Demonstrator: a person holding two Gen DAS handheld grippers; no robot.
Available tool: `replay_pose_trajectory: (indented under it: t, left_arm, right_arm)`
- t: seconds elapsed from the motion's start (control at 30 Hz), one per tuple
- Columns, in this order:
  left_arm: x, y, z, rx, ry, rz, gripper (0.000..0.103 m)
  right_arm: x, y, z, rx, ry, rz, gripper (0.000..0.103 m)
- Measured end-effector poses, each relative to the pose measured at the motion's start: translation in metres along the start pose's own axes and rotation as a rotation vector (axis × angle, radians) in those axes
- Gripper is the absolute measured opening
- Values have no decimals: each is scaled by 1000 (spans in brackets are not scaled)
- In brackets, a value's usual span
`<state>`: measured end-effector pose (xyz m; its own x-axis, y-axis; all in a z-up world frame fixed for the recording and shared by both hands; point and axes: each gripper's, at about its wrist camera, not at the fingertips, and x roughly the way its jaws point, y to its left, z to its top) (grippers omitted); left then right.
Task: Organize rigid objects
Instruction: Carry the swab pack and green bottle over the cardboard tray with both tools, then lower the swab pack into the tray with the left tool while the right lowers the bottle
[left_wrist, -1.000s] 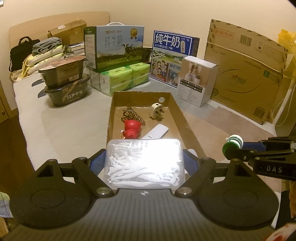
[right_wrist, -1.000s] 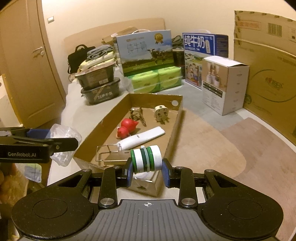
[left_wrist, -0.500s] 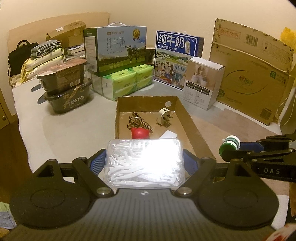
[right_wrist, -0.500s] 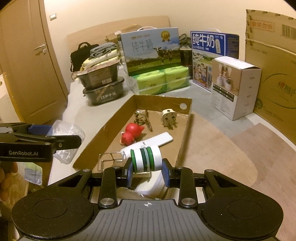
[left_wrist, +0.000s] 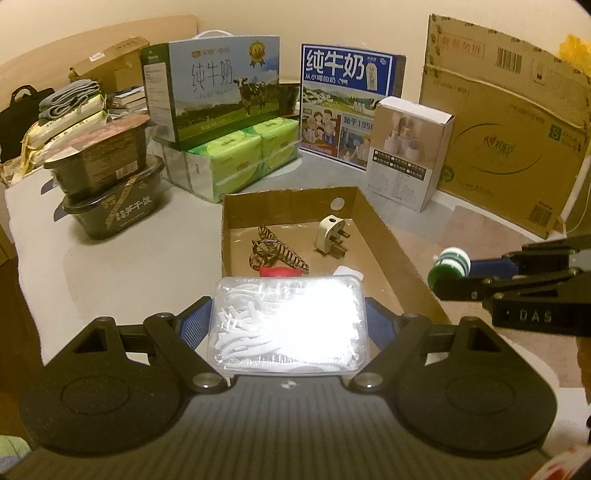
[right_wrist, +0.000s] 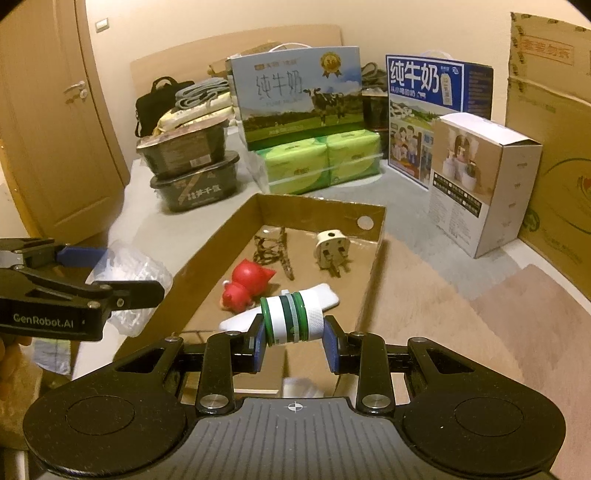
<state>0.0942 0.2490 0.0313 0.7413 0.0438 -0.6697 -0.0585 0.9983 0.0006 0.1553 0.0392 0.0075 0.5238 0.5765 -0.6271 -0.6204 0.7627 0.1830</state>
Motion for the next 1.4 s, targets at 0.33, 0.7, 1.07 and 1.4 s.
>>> replay_pose_trajectory:
  t: [0.33, 0.7, 1.07, 1.4]
  left_arm:
    - [32, 2, 7, 19, 37, -15, 84]
    - [63, 6, 21, 60, 58, -32, 84]
    - [95, 10, 45, 127, 69, -38, 84]
    - [125, 20, 66, 190, 82, -45, 84]
  right_arm:
    - [27, -12, 15, -10, 18, -4, 32]
    - [57, -26, 25, -14, 58, -6, 32]
    - [84, -44, 42, -38, 74, 10, 32]
    - [110, -57, 67, -65, 77, 33, 32]
